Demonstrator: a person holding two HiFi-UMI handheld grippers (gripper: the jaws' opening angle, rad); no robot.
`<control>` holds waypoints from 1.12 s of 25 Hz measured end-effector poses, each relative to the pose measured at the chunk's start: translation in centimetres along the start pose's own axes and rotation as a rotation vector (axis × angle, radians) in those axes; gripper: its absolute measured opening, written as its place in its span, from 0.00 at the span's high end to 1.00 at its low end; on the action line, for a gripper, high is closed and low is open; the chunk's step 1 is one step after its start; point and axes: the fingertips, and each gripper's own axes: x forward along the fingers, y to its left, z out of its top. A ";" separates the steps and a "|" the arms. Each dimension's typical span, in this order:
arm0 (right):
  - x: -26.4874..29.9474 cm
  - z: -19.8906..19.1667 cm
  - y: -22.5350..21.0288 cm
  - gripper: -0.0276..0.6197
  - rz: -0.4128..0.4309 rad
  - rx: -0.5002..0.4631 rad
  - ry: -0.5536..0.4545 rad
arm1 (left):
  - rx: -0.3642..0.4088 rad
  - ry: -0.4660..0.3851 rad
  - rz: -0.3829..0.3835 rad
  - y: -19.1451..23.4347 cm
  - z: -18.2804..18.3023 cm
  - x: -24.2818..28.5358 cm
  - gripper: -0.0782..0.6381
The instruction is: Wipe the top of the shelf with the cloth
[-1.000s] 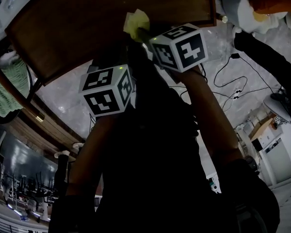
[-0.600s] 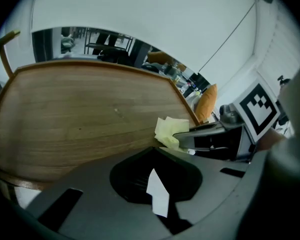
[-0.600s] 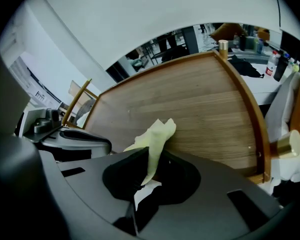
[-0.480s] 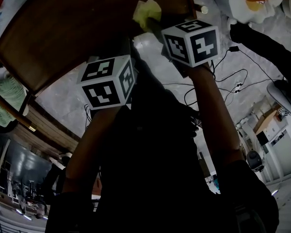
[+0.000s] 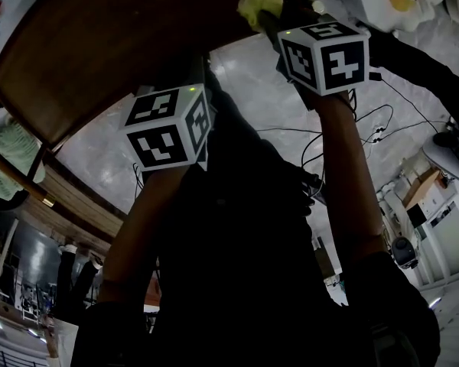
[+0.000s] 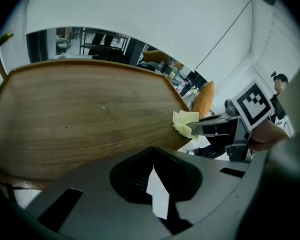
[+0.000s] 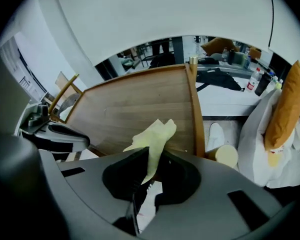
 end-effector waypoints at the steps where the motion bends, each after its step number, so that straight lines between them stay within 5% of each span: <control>1: -0.1 0.0 -0.4 0.89 -0.017 -0.011 0.000 | -0.002 -0.003 0.002 0.1 -0.1 -0.1 0.88; 8: -1.3 0.1 -3.2 0.89 -0.188 -0.084 -0.023 | -0.022 -0.030 0.020 1.1 -0.4 -1.3 0.88; 13: -2.1 0.9 -3.1 0.89 -0.214 -0.112 -0.085 | -0.028 -0.043 0.039 1.9 -1.2 -3.4 0.88; 20: -12.3 8.9 7.3 0.89 0.170 0.048 -0.557 | 0.006 -0.154 0.047 4.2 0.9 -11.4 0.88; 24: -24.0 12.5 14.3 0.89 0.267 -0.063 -0.835 | 0.055 -0.249 0.027 4.6 1.9 -17.7 0.88; 28: -31.9 12.4 21.9 0.89 0.455 -0.191 -1.000 | 0.114 -0.357 -0.043 4.9 3.1 -23.3 0.88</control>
